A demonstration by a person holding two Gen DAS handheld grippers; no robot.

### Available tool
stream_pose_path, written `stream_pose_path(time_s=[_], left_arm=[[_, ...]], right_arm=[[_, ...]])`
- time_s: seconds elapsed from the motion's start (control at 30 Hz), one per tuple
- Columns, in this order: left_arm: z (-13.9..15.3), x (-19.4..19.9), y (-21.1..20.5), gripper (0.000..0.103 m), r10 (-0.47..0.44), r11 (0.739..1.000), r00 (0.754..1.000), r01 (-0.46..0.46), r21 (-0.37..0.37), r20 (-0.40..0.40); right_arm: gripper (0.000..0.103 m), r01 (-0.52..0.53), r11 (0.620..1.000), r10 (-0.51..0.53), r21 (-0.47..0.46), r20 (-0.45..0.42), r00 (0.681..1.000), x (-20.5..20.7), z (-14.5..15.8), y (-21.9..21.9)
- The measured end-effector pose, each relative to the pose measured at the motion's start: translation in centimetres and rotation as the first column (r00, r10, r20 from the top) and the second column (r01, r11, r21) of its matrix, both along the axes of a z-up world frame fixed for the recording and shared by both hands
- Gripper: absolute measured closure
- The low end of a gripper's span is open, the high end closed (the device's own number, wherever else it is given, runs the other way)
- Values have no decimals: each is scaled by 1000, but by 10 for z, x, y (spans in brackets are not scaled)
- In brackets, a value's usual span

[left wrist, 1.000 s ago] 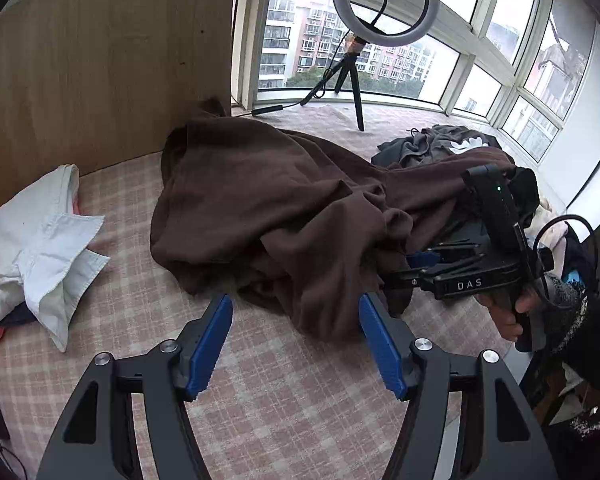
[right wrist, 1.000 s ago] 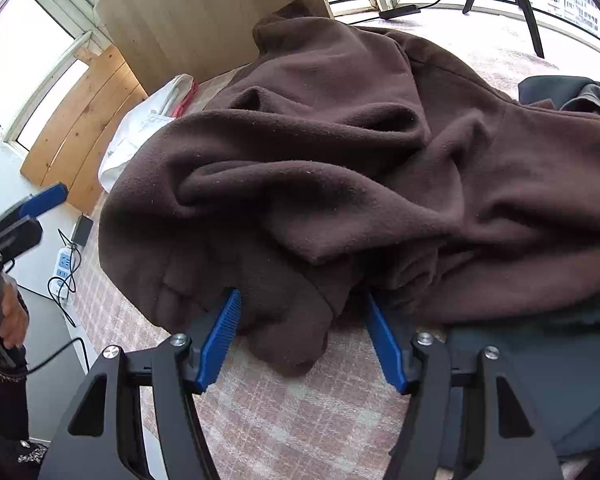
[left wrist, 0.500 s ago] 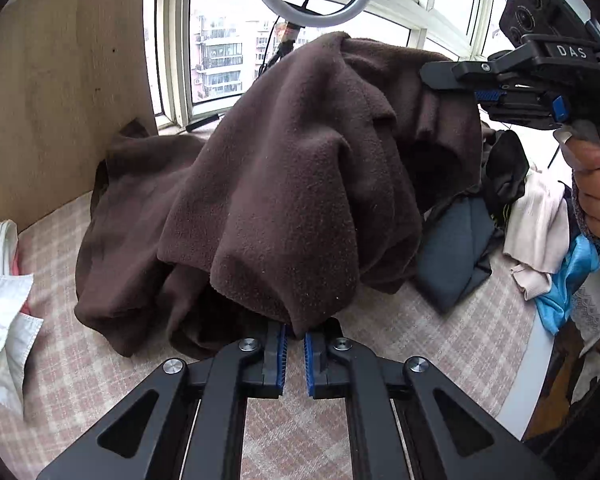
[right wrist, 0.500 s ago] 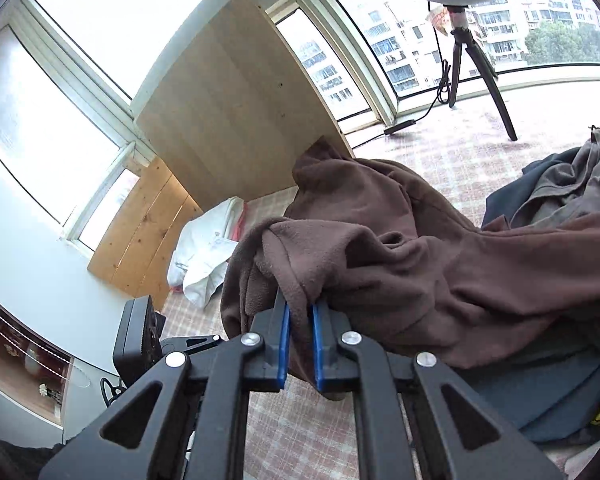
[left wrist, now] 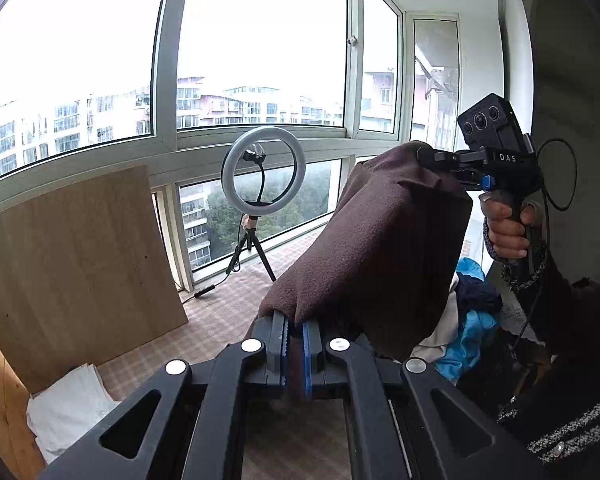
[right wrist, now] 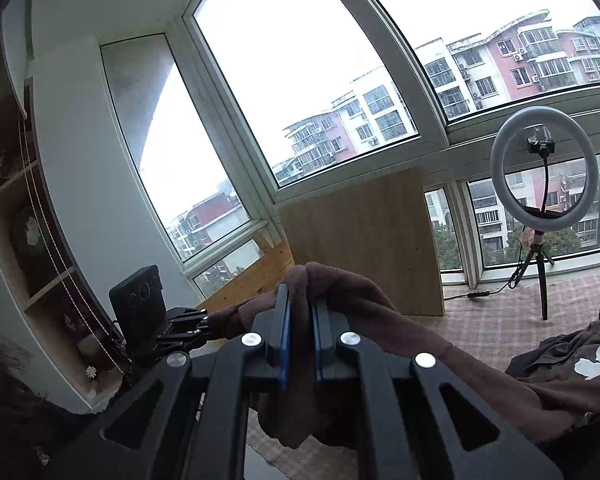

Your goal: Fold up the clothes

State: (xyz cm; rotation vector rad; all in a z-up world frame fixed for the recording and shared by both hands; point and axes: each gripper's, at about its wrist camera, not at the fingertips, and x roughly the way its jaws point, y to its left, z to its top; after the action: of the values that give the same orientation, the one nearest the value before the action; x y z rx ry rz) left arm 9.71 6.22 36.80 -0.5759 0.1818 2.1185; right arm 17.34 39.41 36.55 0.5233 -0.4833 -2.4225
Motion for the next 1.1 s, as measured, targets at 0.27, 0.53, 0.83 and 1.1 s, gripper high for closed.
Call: stream_pose_path(time_s=[0.27, 0.53, 0.83, 1.1], left_arm=[[-216, -137, 9, 84, 415, 891, 815, -273, -363, 404], [-279, -94, 16, 68, 239, 971, 683, -191, -147, 690], [-286, -93, 69, 78, 216, 974, 713, -113, -195, 667], [-252, -85, 44, 96, 230, 973, 775, -177, -147, 588]], right_arm=[[89, 138, 969, -229, 204, 548, 804, -170, -180, 11], [75, 129, 937, -302, 326, 567, 766, -129, -277, 65], [55, 84, 914, -326, 397, 595, 734, -113, -323, 74], [102, 108, 920, -306, 378, 518, 799, -99, -306, 66]])
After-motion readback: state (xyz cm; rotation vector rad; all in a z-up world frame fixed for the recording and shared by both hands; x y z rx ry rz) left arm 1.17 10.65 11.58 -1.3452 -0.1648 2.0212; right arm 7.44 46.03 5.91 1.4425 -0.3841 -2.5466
